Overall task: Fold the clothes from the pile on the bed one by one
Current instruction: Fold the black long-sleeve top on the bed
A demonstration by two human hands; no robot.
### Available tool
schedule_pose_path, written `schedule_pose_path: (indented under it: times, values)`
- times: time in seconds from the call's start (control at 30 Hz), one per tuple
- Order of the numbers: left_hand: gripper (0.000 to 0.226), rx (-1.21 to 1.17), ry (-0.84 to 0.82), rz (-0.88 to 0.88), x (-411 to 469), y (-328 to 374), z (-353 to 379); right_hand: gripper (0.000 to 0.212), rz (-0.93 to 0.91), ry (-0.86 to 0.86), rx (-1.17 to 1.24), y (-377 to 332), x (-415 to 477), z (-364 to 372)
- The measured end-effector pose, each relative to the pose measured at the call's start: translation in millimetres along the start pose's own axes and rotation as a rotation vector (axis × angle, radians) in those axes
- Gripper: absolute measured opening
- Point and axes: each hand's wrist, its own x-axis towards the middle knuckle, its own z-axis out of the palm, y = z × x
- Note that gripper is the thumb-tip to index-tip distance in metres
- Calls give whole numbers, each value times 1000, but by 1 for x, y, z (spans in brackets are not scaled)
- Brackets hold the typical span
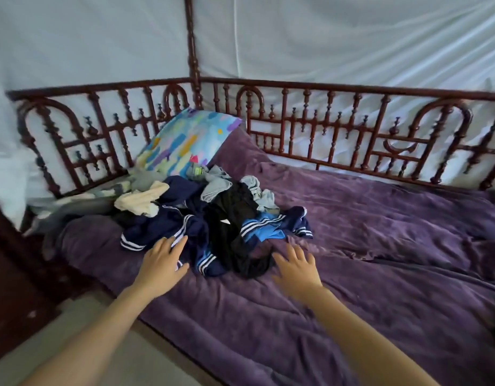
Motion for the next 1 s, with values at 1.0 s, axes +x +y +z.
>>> schedule_pose_path:
  times: [1.0]
  values:
    - [63,-161,-183,-183,145,-164,64,57,-19,-192,43,-92,241,46]
